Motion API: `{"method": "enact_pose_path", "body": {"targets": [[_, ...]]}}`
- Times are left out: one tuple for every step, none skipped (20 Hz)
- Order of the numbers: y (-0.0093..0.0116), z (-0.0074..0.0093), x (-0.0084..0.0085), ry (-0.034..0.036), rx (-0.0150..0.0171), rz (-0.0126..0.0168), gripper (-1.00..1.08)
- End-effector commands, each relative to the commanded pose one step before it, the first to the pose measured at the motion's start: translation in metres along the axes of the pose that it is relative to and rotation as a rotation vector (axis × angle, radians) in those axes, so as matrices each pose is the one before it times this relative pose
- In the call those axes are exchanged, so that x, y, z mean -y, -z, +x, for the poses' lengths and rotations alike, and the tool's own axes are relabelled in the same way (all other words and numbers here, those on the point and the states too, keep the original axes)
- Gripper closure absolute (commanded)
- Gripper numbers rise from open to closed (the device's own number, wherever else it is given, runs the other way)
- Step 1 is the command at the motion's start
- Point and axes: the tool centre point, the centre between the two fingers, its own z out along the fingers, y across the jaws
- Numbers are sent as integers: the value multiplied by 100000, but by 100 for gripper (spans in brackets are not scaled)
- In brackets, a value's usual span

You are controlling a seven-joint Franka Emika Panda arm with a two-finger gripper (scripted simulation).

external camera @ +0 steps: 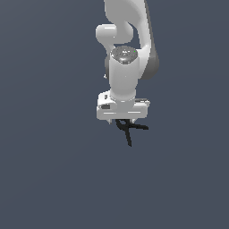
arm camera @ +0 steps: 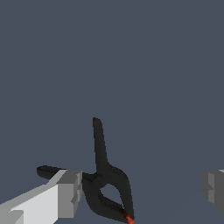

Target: Pick up the object and move it to a goal position.

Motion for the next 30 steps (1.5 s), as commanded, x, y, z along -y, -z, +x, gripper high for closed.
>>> {"method": "enact_pose_path", "body": {"targets": [[0,0,-1,0,0,0,-20],[-16,-5,-77,-192,31,-11,-20],[-47,-14,-229,-565,93,-28,-20],[-78,-23,-378,-933,155,-47,-20],[-102,-28,-488,-1208,206,-62,-20],[-82,-18,-379,-938,168,-50,-20],[-51,-8,-222,-550,107,-31,-20],[-19,-1,-67,-164,42,-11,-20],[20,2,77,190,-44,12,-20],[26,-6,33,75,-62,14,-20],[-27,8,-15,-29,61,-13,-20],[-33,15,13,29,114,-23,-20],[-79,32,41,91,227,-45,-20],[-105,45,65,147,310,-62,-20],[-126,55,83,189,383,-77,-20],[-154,66,99,224,461,-94,-20],[-183,78,112,253,547,-114,-20],[-208,88,127,286,622,-132,-20],[-237,100,147,330,709,-153,-20],[-266,111,164,367,793,-175,-20],[-297,123,181,405,881,-200,-20],[-327,134,200,445,970,-226,-20],[-358,146,218,482,1058,-253,-20],[-390,157,236,520,1148,-283,-20],[-421,167,254,557,1237,-315,-20],[-452,177,272,592,1325,-349,-20],[-484,187,290,627,1413,-385,-20],[-516,196,308,659,1500,-423,-20],[-548,205,326,691,1587,-464,-20],[-580,214,344,720,1674,-507,-20]]}}
